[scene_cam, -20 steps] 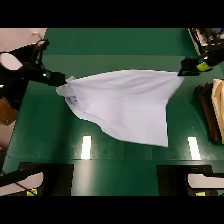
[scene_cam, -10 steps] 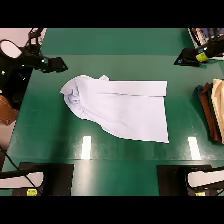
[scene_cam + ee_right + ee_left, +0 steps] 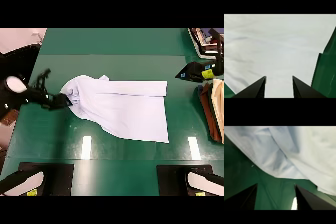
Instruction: Fold the shirts.
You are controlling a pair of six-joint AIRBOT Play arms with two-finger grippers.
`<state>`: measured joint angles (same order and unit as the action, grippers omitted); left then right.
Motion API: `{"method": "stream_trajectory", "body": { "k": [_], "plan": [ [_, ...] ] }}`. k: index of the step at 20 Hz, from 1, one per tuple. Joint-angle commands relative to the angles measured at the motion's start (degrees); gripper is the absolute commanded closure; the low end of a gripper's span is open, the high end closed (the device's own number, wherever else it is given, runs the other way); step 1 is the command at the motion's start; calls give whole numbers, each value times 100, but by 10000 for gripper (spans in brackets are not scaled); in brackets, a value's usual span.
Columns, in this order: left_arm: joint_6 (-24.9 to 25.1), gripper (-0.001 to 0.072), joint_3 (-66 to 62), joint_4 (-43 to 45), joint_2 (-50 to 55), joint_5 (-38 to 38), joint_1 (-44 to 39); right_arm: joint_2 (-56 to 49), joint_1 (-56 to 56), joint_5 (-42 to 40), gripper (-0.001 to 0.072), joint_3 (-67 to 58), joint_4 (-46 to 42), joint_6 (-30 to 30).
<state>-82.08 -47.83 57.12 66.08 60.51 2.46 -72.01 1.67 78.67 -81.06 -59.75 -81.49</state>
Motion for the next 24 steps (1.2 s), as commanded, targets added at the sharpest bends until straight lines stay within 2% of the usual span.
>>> {"method": "stream_trajectory", "body": {
  "k": [1, 4, 8, 12, 15, 16, 17, 18, 20, 24],
  "plan": [
    [-39, 159, 1239, -754, -221, -809, -11, 531, 85, -439, 329, 662, 28, 13],
    [9, 159, 1397, -970, -216, -1250, -11, 688, 85, -525, 329, 881, 28, 15],
    [155, 159, 1397, -942, -214, -1471, -61, 706, 85, -525, 329, 929, 33, 13],
    [116, 160, 1397, -944, -109, -2070, -798, 706, 85, -525, 329, 927, 31, 11],
    [-52, 161, 1392, -955, 210, -2041, -1003, 708, 85, -507, 329, 927, 28, 11],
    [-70, 266, 1392, -946, 238, -2050, -1003, 710, 85, -487, 329, 927, 28, 11],
    [-66, 492, 1381, -949, 216, -2050, -1003, 710, 85, -466, 329, 927, 28, 11],
    [-61, 673, 1320, -944, 201, -2031, -1003, 710, 85, -450, 329, 927, 28, 11],
    [-57, 681, 1080, -855, 186, -1740, -1001, 713, 22, -363, 329, 927, 28, 11],
    [-57, 681, 74, 140, 120, -721, -992, 710, -420, 282, 329, 935, -24, 13]
  ]
}}
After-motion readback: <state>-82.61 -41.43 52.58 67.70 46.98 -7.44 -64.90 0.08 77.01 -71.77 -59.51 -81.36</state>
